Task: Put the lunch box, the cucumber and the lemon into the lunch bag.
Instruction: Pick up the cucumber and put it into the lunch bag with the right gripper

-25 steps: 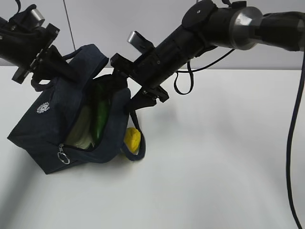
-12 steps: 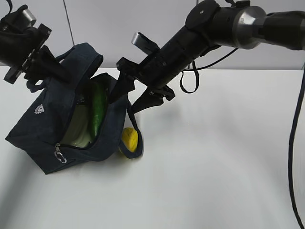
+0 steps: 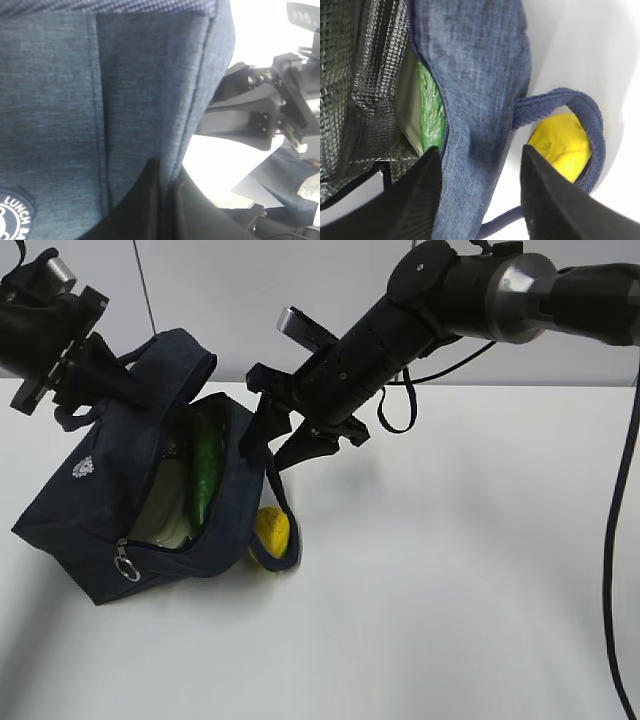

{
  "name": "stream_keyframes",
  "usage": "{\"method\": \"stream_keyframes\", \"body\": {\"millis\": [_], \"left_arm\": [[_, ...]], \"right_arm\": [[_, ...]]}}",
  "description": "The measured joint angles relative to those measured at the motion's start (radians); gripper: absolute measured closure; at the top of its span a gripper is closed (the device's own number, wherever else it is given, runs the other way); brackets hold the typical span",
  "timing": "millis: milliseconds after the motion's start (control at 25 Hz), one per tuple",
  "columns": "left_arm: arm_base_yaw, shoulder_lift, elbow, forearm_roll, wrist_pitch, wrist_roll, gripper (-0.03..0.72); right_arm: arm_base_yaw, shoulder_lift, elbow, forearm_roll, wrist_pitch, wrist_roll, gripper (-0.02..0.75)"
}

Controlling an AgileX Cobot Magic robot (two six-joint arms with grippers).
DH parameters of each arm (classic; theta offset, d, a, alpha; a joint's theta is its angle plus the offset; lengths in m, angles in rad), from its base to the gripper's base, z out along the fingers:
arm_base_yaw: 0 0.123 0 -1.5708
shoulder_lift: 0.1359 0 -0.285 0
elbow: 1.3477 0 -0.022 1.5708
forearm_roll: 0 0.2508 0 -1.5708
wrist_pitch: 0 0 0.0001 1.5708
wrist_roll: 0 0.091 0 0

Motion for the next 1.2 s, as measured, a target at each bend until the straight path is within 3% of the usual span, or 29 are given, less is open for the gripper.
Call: {"method": "stream_keyframes", "body": {"millis": [680, 800, 1040, 1200], "left_arm": [[0.0, 0.0, 0.0, -0.045, 0.0, 0.01, 0.701], [0.0, 0.0, 0.0, -0.047, 0.0, 0.01, 0.701], [0.0, 0.0, 0.0, -0.076, -0.002, 0.024, 0.701], [0.0, 0.0, 0.0, -0.082, -0.002, 0.027, 0.701]], "right_arm": [[0.005, 0.035, -0.002, -0.015, 0.013, 0.0, 0.374], [0.005, 0.035, -0.002, -0.015, 0.013, -0.002, 0.429], [0.005, 0.035, -0.002, -0.015, 0.013, -0.011, 0.624], [0.005, 0.035, -0.002, -0.015, 0.02, -0.015, 0.697]]}}
